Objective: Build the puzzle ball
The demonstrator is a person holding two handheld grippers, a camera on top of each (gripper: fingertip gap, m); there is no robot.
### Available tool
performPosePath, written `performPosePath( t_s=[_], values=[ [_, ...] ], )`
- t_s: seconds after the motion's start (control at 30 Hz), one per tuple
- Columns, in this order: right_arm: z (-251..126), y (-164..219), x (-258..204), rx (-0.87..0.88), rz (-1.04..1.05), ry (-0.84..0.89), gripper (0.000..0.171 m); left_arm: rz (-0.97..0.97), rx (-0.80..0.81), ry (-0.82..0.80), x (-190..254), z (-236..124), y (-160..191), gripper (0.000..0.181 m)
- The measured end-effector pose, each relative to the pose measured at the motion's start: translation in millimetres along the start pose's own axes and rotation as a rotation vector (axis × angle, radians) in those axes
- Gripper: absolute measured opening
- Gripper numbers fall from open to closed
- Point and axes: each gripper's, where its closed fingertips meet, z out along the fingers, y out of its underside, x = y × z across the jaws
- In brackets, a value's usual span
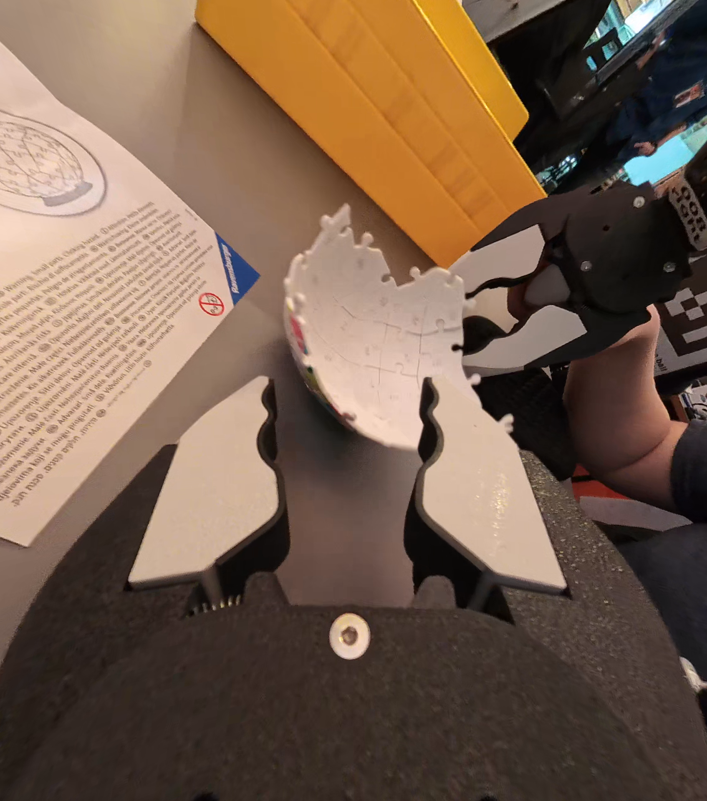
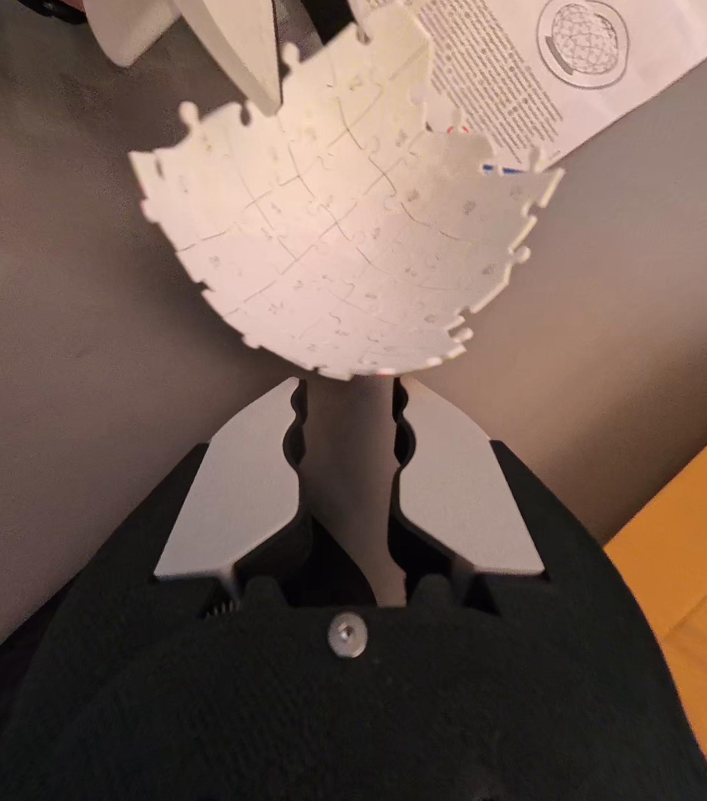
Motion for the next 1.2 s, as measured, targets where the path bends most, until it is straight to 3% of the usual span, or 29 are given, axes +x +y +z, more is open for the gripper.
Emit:
performPosePath(
  t_s=[0.23, 0.77, 1.03, 1.2],
  values=[
    [8.2, -11.3, -8.7, -0.01, -0.087, -0.038, 0.038, 0.044, -0.052, -0.045, 16.2, -9.9, 23.5, 0.065],
    [37.2, -44.0, -75.4, -0.035, -0.263, -0.287, 0.039, -0.016, 0.109, -0.149, 59.8, -89.2, 87.0, 0.068],
    [21.9, -28.6, -51.6, -0.107, -0.212, -0.237, 0.038, 0.013, 0.11, -0.144, 58.3, -83.8, 97.2, 0.069],
    [-0.7, -52.1, -42.6, 0.016, -0.114, -0.261, 0.038, 0.088, 0.086, -0.13, 65.3, -76.9, 98.6, 0.076]
  ],
)
